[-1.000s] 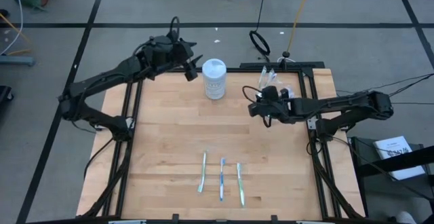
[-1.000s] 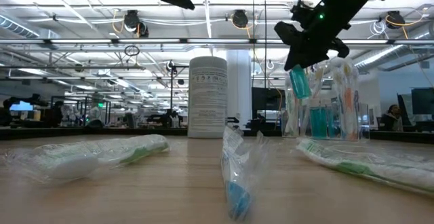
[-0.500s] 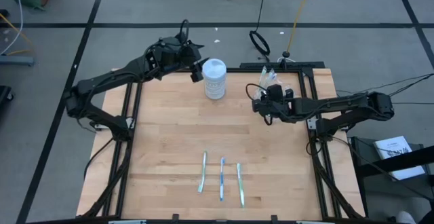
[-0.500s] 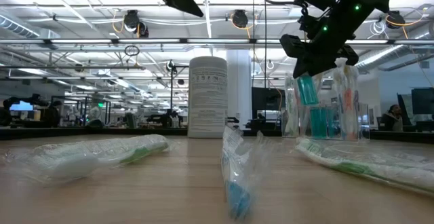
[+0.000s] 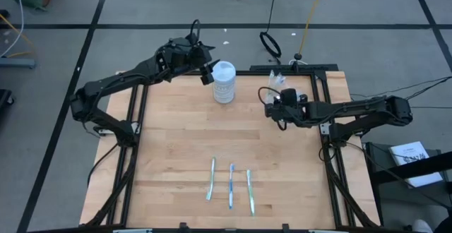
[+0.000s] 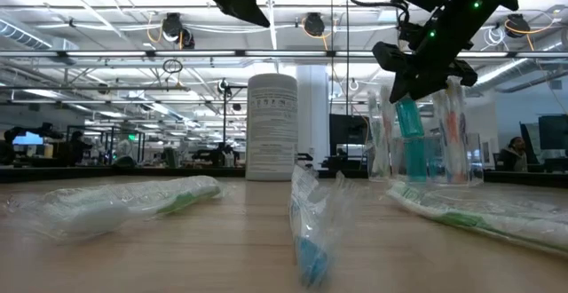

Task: Pick & Place toothbrushing station
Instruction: Put the blue mouthwash into the transparent organizer, then put the green toothbrush into the transparent organizer

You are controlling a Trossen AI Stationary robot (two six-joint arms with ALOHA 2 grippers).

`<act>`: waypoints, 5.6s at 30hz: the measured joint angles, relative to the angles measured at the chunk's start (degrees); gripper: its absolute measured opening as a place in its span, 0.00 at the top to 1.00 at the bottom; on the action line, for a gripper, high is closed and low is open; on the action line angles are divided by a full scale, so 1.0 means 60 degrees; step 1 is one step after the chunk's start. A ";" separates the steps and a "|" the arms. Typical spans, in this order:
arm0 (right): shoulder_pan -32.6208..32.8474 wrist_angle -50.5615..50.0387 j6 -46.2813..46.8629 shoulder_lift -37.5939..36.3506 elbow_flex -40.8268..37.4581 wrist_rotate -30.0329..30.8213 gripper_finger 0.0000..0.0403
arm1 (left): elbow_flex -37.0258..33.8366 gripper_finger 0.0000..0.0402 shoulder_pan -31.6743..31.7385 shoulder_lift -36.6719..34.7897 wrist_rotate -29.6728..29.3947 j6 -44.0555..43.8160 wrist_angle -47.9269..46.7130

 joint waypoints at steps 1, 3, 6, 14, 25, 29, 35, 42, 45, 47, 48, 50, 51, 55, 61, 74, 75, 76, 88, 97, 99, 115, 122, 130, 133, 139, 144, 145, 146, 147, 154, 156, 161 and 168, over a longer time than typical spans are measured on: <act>-0.0002 0.0007 -0.0129 0.0004 0.0000 -0.0005 0.77 | 0.0000 0.43 0.0001 -0.0002 0.0001 -0.0001 0.0008; 0.0000 -0.0019 -0.0388 0.0006 -0.0005 0.0165 0.77 | 0.0000 0.43 -0.0017 -0.0011 0.0001 -0.0014 0.0058; -0.0004 -0.0062 -0.0630 -0.0040 -0.0022 0.0503 0.77 | 0.0000 0.43 -0.0046 -0.0007 0.0004 -0.0023 0.0015; -0.0005 -0.0175 -0.0947 -0.0007 -0.0055 -0.0080 0.77 | 0.0000 0.43 -0.0053 -0.0007 0.0009 -0.0045 0.0036; -0.0011 0.0298 -0.1231 -0.0011 -0.0801 -0.0617 0.70 | 0.0000 0.43 -0.0061 -0.0007 0.0012 -0.0083 0.0029; -0.0014 0.0420 -0.1715 -0.0018 -0.1035 -0.0550 0.68 | 0.0000 0.43 -0.0061 -0.0007 0.0012 -0.0084 0.0029; -0.0022 0.0721 -0.2577 -0.0162 -0.1049 -0.0656 0.65 | 0.0000 0.43 -0.0061 -0.0007 0.0016 -0.0408 0.0028; 0.0102 0.2098 -0.4227 -0.1109 -0.1053 -0.1311 0.64 | 0.0000 0.43 -0.0061 -0.0007 0.0016 -0.0599 -0.0226; 0.0246 0.2979 -0.4185 -0.1513 -0.1053 -0.1918 0.64 | 0.0000 0.43 -0.0061 -0.0007 0.0018 -0.0605 -0.0327; 0.0441 0.3665 -0.4430 -0.1689 -0.1053 -0.2687 0.64 | 0.0000 0.43 -0.0074 -0.0011 0.0016 -0.0622 -0.0489; 0.0616 0.4093 -0.4685 -0.1708 -0.1053 -0.3118 0.64 | 0.0000 0.43 -0.0079 -0.0011 0.0018 -0.0659 -0.0623; 0.1085 0.5173 -0.5416 -0.1656 -0.1053 -0.3831 0.65 | 0.0000 0.43 -0.0079 -0.0011 0.0019 -0.0837 -0.0903; 0.1340 0.5805 -0.5784 -0.1574 -0.1053 -0.3883 0.66 | 0.0000 0.43 -0.0079 -0.0011 0.0016 -0.0900 -0.1022; 0.2192 0.7041 -0.6351 -0.1200 -0.0754 -0.3858 0.67 | 0.0000 0.43 -0.0079 -0.0011 0.0016 -0.0951 -0.1338; 0.3207 0.5662 -0.6224 0.0127 0.0998 -0.3223 0.68 | 0.0000 0.43 -0.0079 -0.0011 -0.0006 -0.0955 -0.1355; 0.3909 -0.1850 0.0037 0.4277 0.5679 -0.6530 0.68 | 0.0000 0.43 -0.0079 -0.0011 -0.0010 -0.1389 -0.1533; 0.3977 -0.1816 0.0442 0.4477 0.5679 -0.7108 0.68 | 0.0000 0.43 -0.0079 -0.0011 -0.0010 -0.1400 -0.1651; 0.4035 -0.1780 0.0885 0.4680 0.5679 -0.7505 0.68 | 0.0000 0.43 -0.0079 -0.0011 -0.0010 -0.1415 -0.1790; 0.4850 -0.0021 0.4219 0.6596 0.5683 -0.8041 0.68 | 0.0000 0.43 -0.0081 -0.0011 0.0007 -0.2276 -0.2237; 0.4915 0.0180 0.5154 0.7173 0.5688 -0.8063 0.68 | 0.0000 0.43 -0.0082 -0.0011 0.0018 -0.1972 -0.2237; 0.4879 0.0065 0.5154 0.7163 0.5690 -0.8089 0.68 | 0.0000 0.43 -0.0080 -0.0011 0.0016 -0.1950 -0.2223; 0.4954 -0.1342 0.5862 0.6852 0.5637 -0.8045 0.68 | 0.0000 0.43 -0.0082 -0.0011 0.0020 -0.1779 -0.2208; 0.4947 -0.0371 0.6088 0.6824 0.4728 -0.7801 0.68 | 0.0000 0.43 -0.0079 -0.0011 0.0020 -0.1783 -0.2208; 0.4732 0.0430 0.5452 0.6783 0.4054 -0.7445 0.70 | 0.0000 0.43 -0.0082 -0.0011 0.0228 -0.1834 -0.2197; 0.4725 0.0194 0.5293 0.6794 0.4040 -0.7336 0.76 | 0.0000 0.43 -0.0082 -0.0011 0.0566 -0.1834 -0.2193; 0.4706 0.0422 0.4494 0.6522 0.3985 -0.7356 0.93 | 0.0000 0.43 -0.0123 0.0045 0.1079 -0.1829 -0.2190; 0.4614 0.0275 0.3844 0.5805 0.3971 -0.6015 0.98 | 0.0004 0.43 -0.0163 0.0181 0.1096 -0.1770 -0.2194; 0.4590 0.0053 0.3680 0.5533 0.3971 -0.5649 0.97 | 0.0004 0.43 -0.0163 0.0186 0.1098 -0.1772 -0.2208; 0.4553 -0.0178 0.3529 0.5278 0.3971 -0.5371 0.97 | 0.0004 0.43 -0.0164 0.0184 0.1095 -0.1769 -0.2197; 0.4504 -0.0345 0.3415 0.5039 0.3971 -0.5043 0.97 | 0.0004 0.43 -0.0177 0.0171 0.1101 -0.1772 -0.2178; 0.4069 -0.2789 0.2367 0.3137 0.3982 -0.1978 0.99 | 0.0004 0.43 -0.0268 0.0171 0.1134 -0.1773 -0.2204; 0.4036 -0.3508 0.2191 0.2635 0.3982 -0.0823 0.99 | 0.0004 0.43 -0.0275 0.0171 0.1134 -0.1775 -0.2276; 0.4002 -0.5342 0.2048 0.1756 0.3989 0.2017 0.99 | 0.0004 0.43 -0.0297 0.0171 0.1134 -0.1842 -0.2308; 0.3474 -0.7220 0.2302 0.1106 0.3908 0.3547 0.99 | 0.0004 0.43 -0.0334 0.0171 0.1148 -0.2084 -0.2247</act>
